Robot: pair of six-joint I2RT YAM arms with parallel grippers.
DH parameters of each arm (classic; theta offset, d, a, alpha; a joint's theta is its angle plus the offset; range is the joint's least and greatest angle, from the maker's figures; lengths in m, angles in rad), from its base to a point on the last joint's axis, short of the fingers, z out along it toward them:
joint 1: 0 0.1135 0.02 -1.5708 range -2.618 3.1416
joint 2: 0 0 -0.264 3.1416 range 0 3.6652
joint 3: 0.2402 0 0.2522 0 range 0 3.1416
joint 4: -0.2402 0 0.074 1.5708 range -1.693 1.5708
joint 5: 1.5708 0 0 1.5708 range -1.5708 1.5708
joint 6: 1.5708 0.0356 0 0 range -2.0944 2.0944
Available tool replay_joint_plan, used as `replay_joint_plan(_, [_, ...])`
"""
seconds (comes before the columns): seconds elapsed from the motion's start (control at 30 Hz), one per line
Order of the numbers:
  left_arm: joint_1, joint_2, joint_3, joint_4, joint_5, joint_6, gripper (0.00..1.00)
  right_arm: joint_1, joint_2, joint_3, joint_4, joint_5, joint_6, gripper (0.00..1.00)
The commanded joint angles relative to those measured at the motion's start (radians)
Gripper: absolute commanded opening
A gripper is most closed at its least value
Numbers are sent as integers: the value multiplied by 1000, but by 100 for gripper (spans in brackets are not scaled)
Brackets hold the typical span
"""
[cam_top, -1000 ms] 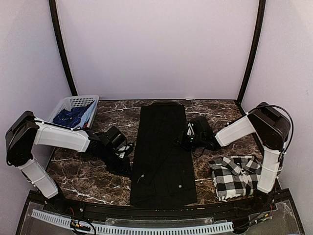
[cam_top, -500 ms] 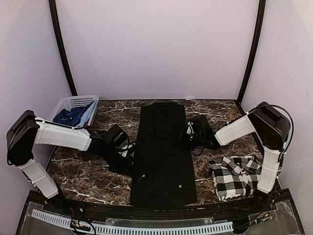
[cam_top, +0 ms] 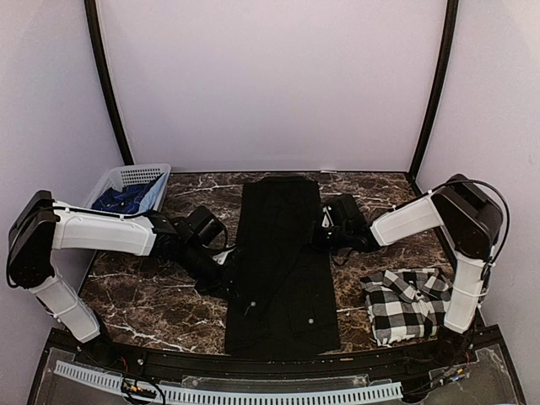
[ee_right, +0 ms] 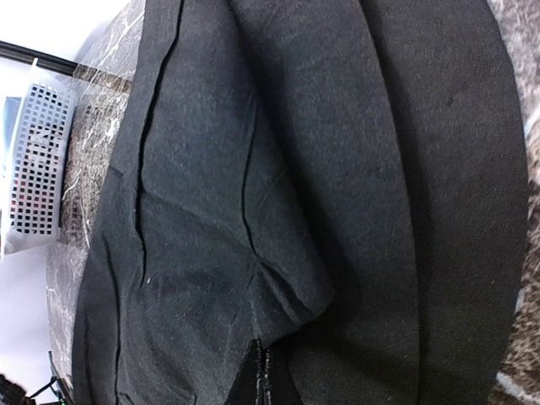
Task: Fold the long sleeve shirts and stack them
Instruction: Smooth out the rectangle-folded shirt at the center of the board.
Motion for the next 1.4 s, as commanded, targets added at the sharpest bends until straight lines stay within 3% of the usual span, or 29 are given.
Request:
replay_joint_plan(0.0, [-12,-45,13,-30,59,-27,0,-10,-44,40,-52,42,-42,0])
replay_joint_plan(0.3, [-13,-37,-14,-54,8,-60,0,-25,-56,82,-137,79,-87,0])
replay_joint_plan(0.43, [-13,-51,-16,-1,81,-87,0,-29,-53,101,-148,57,-104,0])
replay_joint_plan(0.63, [-12,-25,1,-14,74,-75,0,-28,-59,53,-86,-14,-92,25])
replay_joint_plan(0.8, [-12,-17,8,-21,65,-72,0,-24,-54,-7,2,-73,-69,35])
replay_joint_plan(1.03, [-12,-14,7,-26,54,-69,0,-1,-18,-7,46,-103,-44,35])
replay_joint_plan(1.23, [-13,-14,5,-30,51,-65,0,5,-6,-13,49,-102,-24,24])
replay_joint_plan(1.37, [-13,-14,5,-35,50,-59,0,5,-7,-1,17,-82,-34,24])
